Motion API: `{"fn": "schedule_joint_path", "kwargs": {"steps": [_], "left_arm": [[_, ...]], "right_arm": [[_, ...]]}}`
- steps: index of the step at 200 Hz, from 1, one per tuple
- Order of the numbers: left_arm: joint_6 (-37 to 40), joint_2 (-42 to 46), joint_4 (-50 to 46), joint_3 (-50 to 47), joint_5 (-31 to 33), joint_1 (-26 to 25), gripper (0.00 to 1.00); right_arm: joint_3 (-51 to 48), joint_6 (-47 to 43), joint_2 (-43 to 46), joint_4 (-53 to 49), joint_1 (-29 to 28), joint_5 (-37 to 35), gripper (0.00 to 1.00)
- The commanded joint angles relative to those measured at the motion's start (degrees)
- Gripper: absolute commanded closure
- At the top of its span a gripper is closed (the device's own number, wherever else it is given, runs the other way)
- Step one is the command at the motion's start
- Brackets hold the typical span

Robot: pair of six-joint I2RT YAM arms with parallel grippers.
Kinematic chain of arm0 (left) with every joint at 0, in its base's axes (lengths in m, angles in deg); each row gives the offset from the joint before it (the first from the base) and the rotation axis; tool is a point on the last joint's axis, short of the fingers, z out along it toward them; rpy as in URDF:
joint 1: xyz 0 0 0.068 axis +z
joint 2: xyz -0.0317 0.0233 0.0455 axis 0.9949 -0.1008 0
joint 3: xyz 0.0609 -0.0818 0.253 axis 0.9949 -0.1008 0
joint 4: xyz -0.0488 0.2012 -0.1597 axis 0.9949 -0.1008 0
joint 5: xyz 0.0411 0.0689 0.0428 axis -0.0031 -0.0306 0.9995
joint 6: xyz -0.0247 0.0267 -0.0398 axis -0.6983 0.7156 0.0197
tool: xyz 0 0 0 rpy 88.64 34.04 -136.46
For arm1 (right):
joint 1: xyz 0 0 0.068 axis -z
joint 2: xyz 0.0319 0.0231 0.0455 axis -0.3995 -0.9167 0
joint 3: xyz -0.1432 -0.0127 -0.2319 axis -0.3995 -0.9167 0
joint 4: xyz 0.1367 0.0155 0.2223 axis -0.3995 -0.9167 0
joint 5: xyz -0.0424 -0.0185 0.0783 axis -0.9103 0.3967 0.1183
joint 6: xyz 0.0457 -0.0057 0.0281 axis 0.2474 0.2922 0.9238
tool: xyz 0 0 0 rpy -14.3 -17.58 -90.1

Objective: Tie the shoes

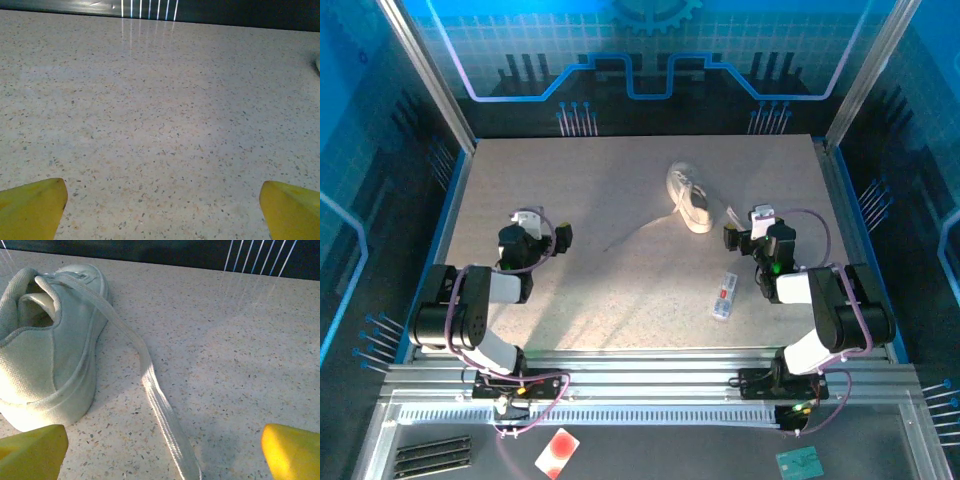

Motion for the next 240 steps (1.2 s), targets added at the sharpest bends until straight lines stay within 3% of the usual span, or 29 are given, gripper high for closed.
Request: {"fn": "schedule_joint_path", "kwargs": {"steps": [1, 240], "left_arm": [[0.0, 0.0, 0.5, 0.9, 0.9, -0.4, 0.01], [0.1, 0.0, 0.6, 0.9, 0.8, -0.3, 0.01]], "right_arm": [[0.8, -0.6, -0.1, 0.8, 0.1, -0.3, 0.0], [0.9, -0.3, -0.1, 0.6, 0.6, 0.8, 0.0]]}}
